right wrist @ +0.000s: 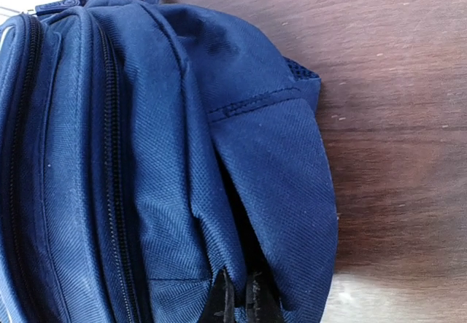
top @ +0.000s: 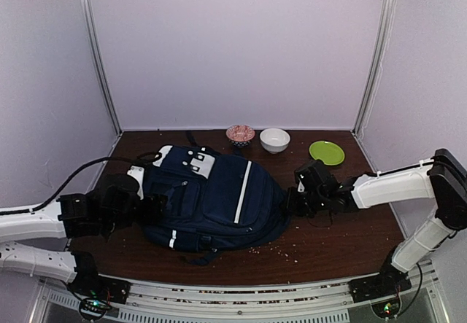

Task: Pack the student bag
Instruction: Move the student bag to the center of the board, then zip the student bag at the center of the board.

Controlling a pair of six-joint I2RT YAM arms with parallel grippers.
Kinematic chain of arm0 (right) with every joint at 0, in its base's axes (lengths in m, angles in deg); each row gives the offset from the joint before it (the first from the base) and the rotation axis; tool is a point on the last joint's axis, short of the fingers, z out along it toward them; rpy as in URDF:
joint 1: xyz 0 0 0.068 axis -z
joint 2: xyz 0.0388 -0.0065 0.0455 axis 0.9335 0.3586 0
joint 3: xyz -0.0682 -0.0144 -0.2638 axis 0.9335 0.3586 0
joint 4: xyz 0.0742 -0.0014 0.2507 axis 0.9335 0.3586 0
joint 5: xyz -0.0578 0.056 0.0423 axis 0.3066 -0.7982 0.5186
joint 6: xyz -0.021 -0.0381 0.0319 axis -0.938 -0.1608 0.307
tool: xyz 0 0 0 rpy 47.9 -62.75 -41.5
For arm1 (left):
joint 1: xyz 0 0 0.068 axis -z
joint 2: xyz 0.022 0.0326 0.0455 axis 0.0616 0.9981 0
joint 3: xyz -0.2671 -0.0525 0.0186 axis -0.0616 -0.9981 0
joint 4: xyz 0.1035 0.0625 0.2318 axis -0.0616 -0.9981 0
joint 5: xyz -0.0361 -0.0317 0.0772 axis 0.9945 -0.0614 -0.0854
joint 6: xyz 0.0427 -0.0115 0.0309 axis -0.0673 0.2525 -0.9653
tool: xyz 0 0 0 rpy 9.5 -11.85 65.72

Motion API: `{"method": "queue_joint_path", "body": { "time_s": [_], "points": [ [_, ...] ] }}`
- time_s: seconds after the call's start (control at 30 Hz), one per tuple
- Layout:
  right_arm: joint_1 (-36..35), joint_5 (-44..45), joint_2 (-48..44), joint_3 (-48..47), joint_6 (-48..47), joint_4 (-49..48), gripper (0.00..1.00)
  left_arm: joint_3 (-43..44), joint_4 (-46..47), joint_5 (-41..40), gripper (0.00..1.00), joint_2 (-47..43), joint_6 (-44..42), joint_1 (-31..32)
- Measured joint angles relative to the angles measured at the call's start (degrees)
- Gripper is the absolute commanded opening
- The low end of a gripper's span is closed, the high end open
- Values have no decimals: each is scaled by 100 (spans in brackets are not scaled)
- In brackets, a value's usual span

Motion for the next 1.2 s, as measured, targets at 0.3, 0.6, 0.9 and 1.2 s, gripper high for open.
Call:
{"method": "queue_joint_path", "body": {
  "time_s": [0.3,0.6,0.9,1.2],
  "points": [
    [46,-11,114,-437,-74,402,0,1123,151,898,94,1010,-46,-396],
    [7,-356,955,-970,133,234,0,-203,-1189,1292,98,-1027,2350,-125],
    [4,-411,1250,-1504,48,372,1,-944,-892,1843,98,-1578,3657,28],
    [4,-411,1211,-1504,-142,505,31,-1386,872,2013,91,-533,4288,28]
  ]
}}
